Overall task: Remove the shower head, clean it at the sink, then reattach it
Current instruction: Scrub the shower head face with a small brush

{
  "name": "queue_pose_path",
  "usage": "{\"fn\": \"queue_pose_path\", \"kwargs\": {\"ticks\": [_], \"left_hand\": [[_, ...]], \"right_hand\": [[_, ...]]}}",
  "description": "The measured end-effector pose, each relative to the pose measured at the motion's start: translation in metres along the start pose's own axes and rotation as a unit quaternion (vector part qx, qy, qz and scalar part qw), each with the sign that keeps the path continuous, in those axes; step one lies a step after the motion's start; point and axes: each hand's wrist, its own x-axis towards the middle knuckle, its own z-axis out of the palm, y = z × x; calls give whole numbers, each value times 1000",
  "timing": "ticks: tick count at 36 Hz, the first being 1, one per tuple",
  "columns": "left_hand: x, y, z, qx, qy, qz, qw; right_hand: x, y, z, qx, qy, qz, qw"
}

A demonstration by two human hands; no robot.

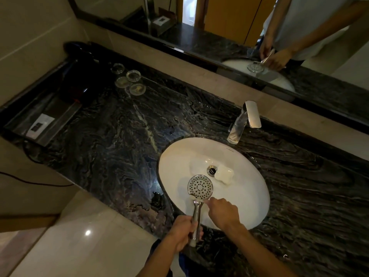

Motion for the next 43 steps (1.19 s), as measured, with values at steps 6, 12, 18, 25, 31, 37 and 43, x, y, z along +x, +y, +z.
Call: {"fn": "queue_pose_path", "kwargs": {"ticks": [6,12,18,25,31,37,43], "left_hand": [[2,1,1,26,8,3,1000],[2,0,1,18,5,-2,1000],[3,0,2,8,10,-9,1000],[5,0,2,11,12,-8,1000],[6,-1,3,28,15,-2,1000],[7,-5,-1,11,7,-10,1000],[6,-3,0,5,3,-6,1000]], "right_hand": [[28,6,-32,53,39,54,996],[35,9,-39,73,38,76,994],[4,9,3,69,41,49,996],[1,14,10,43,27,36,998],[35,17,-30,92,52,85,991],[31,19,-21,111,33,82,990],[-5,20,24,79,21,48,995]]}}
